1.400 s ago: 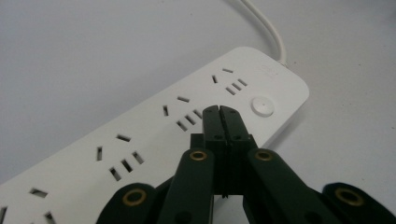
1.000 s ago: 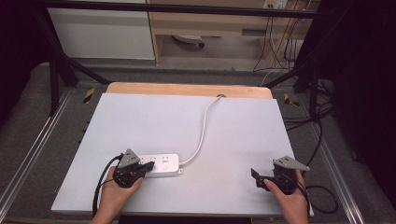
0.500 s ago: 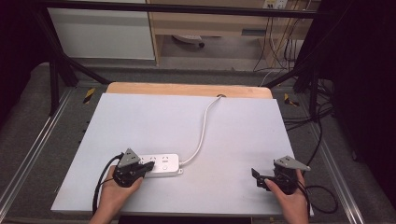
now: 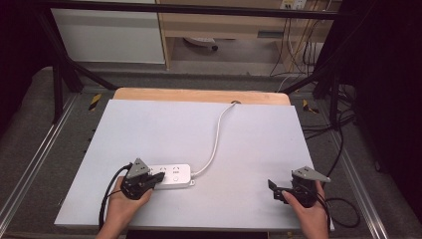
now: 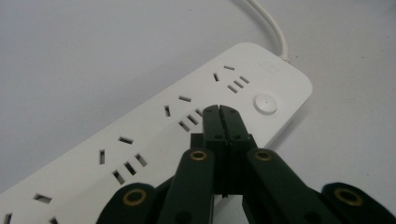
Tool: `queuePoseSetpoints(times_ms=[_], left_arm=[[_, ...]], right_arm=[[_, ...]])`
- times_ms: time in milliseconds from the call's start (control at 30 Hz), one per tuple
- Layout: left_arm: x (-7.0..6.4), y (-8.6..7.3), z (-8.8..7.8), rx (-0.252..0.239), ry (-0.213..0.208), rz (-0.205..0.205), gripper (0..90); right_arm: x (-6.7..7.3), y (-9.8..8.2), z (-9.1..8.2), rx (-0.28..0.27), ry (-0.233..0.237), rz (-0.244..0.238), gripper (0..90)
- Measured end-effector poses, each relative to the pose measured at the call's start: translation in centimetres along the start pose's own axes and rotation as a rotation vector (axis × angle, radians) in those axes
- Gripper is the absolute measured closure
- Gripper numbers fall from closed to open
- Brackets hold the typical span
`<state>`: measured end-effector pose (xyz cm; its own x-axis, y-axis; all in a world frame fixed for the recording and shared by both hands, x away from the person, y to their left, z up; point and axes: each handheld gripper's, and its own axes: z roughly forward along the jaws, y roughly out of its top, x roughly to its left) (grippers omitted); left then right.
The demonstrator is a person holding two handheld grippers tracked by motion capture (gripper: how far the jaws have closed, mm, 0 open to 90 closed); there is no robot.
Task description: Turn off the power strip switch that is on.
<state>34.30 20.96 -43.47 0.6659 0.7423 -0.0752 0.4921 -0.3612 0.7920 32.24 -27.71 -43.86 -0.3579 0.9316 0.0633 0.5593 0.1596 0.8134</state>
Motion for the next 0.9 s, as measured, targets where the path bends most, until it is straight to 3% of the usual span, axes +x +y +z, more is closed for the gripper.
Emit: queuePoseSetpoints(times_ms=[267,900], left_arm=[[-0.17,0.1,0.01,0.007,0.012,0.02,90.0],[-0.08,0.06,-0.07,0.009,0.008,0.014,90.0]], right_arm=[[-0.09,0.0,-0.02,-0.003,-0.002,0.003,4.5],[0.02,-0.03,-0.08,-0.002,-0.003,-0.002,4.7]])
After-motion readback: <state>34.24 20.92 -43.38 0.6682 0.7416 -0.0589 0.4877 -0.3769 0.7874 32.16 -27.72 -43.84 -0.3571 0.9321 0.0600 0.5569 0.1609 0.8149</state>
